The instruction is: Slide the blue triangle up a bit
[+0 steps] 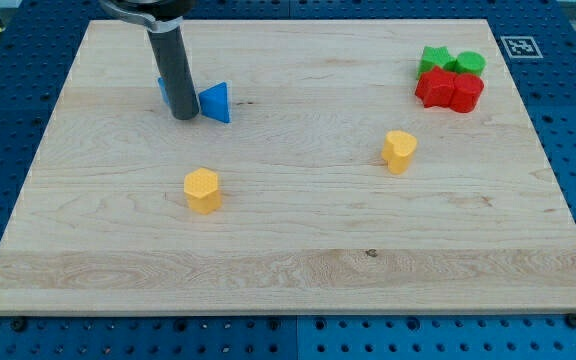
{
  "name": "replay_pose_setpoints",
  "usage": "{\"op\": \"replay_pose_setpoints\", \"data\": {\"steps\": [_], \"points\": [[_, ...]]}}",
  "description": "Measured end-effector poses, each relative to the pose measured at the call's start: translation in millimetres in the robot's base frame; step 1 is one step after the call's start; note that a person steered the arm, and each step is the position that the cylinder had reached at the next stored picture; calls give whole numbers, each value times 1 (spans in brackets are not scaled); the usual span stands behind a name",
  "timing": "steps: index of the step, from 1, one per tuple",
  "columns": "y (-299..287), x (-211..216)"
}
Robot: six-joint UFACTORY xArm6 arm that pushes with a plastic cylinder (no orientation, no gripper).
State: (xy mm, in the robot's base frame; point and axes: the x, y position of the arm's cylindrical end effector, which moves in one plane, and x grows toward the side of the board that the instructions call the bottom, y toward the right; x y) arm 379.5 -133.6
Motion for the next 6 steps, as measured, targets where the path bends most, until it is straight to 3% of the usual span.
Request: {"op": "replay_pose_setpoints", "data": {"steps": [2,6], "points": [[18,32],[40,-10]]}}
